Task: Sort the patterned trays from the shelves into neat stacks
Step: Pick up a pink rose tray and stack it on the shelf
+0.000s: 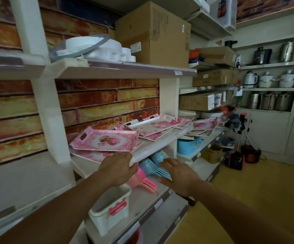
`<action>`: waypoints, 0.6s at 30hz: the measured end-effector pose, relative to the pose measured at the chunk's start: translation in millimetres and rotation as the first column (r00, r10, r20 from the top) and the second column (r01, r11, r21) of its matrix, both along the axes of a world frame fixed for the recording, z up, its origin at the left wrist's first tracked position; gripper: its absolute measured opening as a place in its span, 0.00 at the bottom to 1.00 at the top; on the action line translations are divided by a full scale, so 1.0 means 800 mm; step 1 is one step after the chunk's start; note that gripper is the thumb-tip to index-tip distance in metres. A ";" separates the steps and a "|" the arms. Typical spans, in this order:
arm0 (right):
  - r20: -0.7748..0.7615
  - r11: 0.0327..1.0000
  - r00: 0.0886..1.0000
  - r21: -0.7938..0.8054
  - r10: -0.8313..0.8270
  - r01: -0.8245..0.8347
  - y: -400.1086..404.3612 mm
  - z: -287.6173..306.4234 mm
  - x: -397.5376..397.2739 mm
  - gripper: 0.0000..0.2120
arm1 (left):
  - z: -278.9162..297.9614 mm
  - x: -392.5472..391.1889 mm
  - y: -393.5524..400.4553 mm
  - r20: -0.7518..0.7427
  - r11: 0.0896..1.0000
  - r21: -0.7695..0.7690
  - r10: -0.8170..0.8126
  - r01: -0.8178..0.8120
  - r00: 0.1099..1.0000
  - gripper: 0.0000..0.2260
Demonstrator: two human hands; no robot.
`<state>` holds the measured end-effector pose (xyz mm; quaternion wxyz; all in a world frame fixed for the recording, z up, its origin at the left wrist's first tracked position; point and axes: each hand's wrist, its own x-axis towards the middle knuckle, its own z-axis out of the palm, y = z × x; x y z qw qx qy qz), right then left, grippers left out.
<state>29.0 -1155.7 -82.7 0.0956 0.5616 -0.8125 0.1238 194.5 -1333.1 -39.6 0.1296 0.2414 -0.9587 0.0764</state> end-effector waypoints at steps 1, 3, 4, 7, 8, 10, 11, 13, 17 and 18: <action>-0.001 1.000 1.000 0.003 0.003 -0.003 -0.008 0.004 -0.015 0.29 | 0.001 -0.014 -0.008 -0.006 1.000 0.002 0.007 -0.007 1.000 0.23; -0.012 1.000 1.000 0.000 0.014 -0.014 -0.025 0.013 -0.043 0.29 | 0.004 -0.041 -0.022 -0.003 1.000 0.001 0.020 -0.020 1.000 0.24; -0.017 1.000 1.000 -0.006 0.020 -0.020 -0.034 0.016 -0.058 0.29 | 0.007 -0.054 -0.029 0.004 1.000 -0.006 0.030 -0.030 1.000 0.24; -0.017 1.000 1.000 -0.007 0.025 -0.025 -0.060 0.020 -0.098 0.30 | 0.011 -0.086 -0.047 0.040 0.998 -0.026 0.062 -0.061 0.997 0.24; -0.015 1.000 1.000 -0.013 0.026 -0.026 -0.067 0.019 -0.110 0.31 | 0.010 -0.096 -0.052 0.048 0.997 -0.028 0.069 -0.068 0.996 0.24; -0.002 0.999 0.999 -0.023 0.036 -0.036 -0.081 0.016 -0.134 0.31 | 0.007 -0.115 -0.059 0.071 0.996 -0.024 0.086 -0.085 0.994 0.24; 0.002 0.999 0.999 -0.019 0.045 -0.045 -0.086 0.015 -0.146 0.31 | 0.005 -0.124 -0.062 0.083 0.995 -0.024 0.097 -0.095 0.992 0.24; 0.001 0.998 0.998 -0.012 0.069 -0.069 -0.097 0.014 -0.169 0.31 | 0.002 -0.140 -0.067 0.096 0.993 -0.032 0.121 -0.118 0.988 0.23; -0.010 0.989 0.991 -0.061 0.133 -0.133 -0.119 0.020 -0.222 0.30 | 0.004 -0.178 -0.073 0.094 0.984 -0.027 0.179 -0.177 0.979 0.22; -0.019 0.985 0.987 -0.067 0.157 -0.158 -0.123 0.021 -0.236 0.30 | 0.004 -0.187 -0.073 0.093 0.980 -0.018 0.198 -0.198 0.976 0.22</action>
